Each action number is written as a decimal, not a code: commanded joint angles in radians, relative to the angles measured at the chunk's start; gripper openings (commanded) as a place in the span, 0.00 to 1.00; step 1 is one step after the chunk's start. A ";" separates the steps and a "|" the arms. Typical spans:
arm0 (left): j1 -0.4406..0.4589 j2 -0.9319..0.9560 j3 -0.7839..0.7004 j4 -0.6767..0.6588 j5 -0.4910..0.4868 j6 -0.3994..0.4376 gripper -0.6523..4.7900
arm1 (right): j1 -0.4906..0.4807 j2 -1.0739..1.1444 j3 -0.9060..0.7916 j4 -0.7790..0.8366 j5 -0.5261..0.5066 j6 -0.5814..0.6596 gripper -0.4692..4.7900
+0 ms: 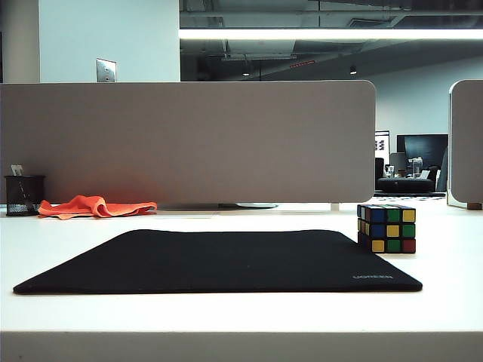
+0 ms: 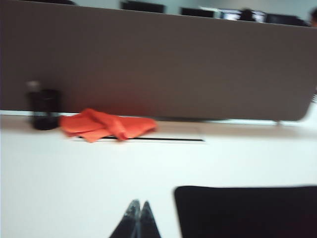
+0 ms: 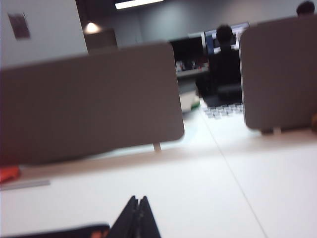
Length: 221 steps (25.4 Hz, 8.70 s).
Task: Pick up the cube on the right side of the mouse pad, then place it in the center of the mouse pad.
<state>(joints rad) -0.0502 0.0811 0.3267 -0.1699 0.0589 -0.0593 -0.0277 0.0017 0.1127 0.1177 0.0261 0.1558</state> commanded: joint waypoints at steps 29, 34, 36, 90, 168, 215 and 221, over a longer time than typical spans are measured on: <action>-0.132 0.583 0.419 -0.121 0.283 0.175 0.11 | 0.060 0.552 0.606 -0.511 -0.256 -0.111 0.09; -0.131 0.629 0.455 -0.159 0.286 0.115 0.11 | 0.074 0.587 0.612 -0.509 -0.248 -0.097 0.09; -0.131 0.656 0.477 -0.175 0.283 0.095 0.11 | 0.100 0.606 0.616 -0.529 -0.179 -0.097 0.09; -0.133 0.787 0.581 -0.209 0.301 -0.027 0.64 | 0.250 1.884 1.340 -0.871 -0.003 0.092 0.85; -0.132 0.766 0.578 -0.262 0.148 -0.018 0.15 | 0.331 1.400 1.548 -0.895 0.117 -0.024 0.16; -0.182 0.266 -0.212 0.316 -0.037 0.006 0.11 | 0.336 0.516 0.102 0.106 0.109 -0.112 0.13; -0.182 0.186 -0.234 0.298 -0.037 -0.002 0.11 | 0.336 0.436 0.087 0.087 0.111 -0.112 0.13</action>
<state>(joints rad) -0.2333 0.2737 0.0967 0.1181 0.0227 -0.0582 0.3080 0.4561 0.2058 0.1894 0.1352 0.0467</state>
